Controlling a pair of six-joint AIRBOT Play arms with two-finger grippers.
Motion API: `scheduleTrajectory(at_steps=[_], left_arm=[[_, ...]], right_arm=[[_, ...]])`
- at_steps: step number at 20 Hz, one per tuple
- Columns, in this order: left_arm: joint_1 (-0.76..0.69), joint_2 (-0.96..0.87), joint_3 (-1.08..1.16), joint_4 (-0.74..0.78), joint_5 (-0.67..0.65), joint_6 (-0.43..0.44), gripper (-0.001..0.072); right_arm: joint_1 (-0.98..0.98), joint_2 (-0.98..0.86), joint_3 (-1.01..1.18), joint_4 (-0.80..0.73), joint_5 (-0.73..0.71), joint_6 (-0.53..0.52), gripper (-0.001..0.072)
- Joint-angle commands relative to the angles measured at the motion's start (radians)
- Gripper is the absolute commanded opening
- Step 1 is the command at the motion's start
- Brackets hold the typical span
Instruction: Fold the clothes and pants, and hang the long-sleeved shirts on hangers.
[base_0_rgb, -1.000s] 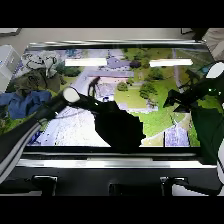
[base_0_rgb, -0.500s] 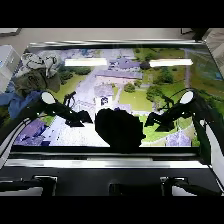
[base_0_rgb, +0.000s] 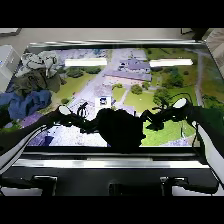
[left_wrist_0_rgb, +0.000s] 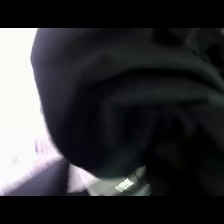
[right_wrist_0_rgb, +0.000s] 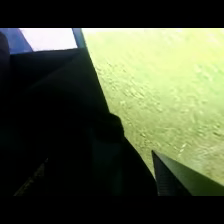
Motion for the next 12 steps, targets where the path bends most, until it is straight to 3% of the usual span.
scheduleTrajectory(at_steps=[1, 3, 4, 5, 6, 8, 12], left_arm=[[-0.028, -0.009, -0.003, -0.04, 0.056, -0.004, 0.0077], [-0.019, -0.007, -0.003, -0.039, 0.029, 0.001, 0.0033], [-0.015, -0.004, -0.003, -0.039, 0.02, 0.014, 0.0033], [-0.011, 0.002, -0.003, -0.039, 0.014, 0.019, 0.0032], [-0.003, 0.01, 0.001, -0.039, 0.011, 0.021, 0.0031], [0.031, 0.053, 0.032, -0.006, 0.011, 0.026, 0.003], [0.157, 0.244, 0.242, 0.163, -0.026, 0.026, 0.0029]], right_arm=[[0.001, -0.047, -0.003, 0.035, -0.015, 0.0, 0.0623], [0.003, -0.079, -0.003, 0.04, -0.02, 0.002, 0.056], [0.003, -0.095, -0.003, 0.063, -0.018, 0.0, 0.0417], [0.002, -0.105, -0.002, 0.087, -0.016, 0.0, 0.0069], [0.0, -0.102, 0.004, 0.104, -0.016, -0.01, 0.0036], [0.0, -0.073, 0.076, 0.057, 0.002, -0.038, 0.0036], [0.0, 0.056, 0.457, -0.239, 0.031, 0.0, 0.0036]])
